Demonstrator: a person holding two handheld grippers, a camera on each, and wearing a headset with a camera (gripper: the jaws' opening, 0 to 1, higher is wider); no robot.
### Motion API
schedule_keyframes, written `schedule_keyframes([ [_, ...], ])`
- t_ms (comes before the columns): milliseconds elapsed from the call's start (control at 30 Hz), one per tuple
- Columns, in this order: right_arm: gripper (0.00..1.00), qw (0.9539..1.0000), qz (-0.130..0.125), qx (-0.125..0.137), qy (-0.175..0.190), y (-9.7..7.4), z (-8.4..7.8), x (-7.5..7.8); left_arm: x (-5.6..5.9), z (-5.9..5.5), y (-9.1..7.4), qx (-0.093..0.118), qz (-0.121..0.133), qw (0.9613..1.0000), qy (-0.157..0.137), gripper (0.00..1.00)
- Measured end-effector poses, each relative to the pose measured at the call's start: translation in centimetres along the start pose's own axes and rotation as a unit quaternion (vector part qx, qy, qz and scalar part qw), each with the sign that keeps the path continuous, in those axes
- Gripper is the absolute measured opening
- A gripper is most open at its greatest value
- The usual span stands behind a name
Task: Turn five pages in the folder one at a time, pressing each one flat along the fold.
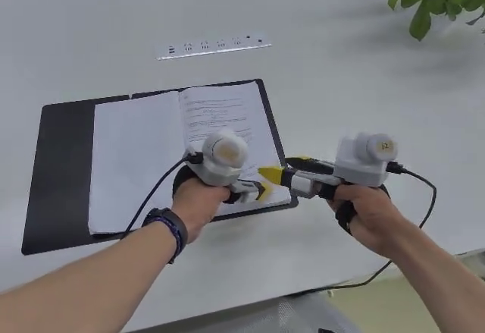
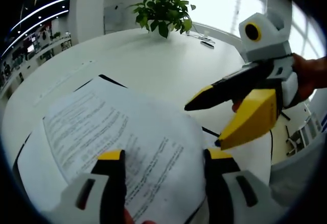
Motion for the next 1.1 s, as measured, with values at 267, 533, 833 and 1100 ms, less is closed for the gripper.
schedule_keyframes([
  [267,0.47,0.9999,0.009,0.003,0.006,0.4,0.1,-0.1,0.0,-0.5,-0.6,-0.008,-0.009,0.9999,0.005,0.64],
  [533,0.31,0.9985,0.007,0.026,0.047,0.1,0.4,0.0,0.4,0.1,-2.1,0.002,-0.009,0.9999,0.008,0.66],
  [833,0.01,0.9976,0.0,0.029,0.062,0.6,0.0,-0.5,0.1,0.0,-4.4,0.02,0.003,0.9998,-0.001,0.68],
  [1100,0.0,0.997,0.0,0.037,0.068,1.0,0.6,-1.1,0.0,-0.7,-6.8,0.035,0.012,0.9993,-0.008,0.7],
])
Point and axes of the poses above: the centre of the closed fingertips' face, and the gripper's own axes: y roughly forward along the fingers, x roughly to its right, z roughly out of its top, the point moved 7 cm from there along -y, roughly backward along the fingers, and after that the axes turned 10 degrees about -y, right-handed, at the moved point
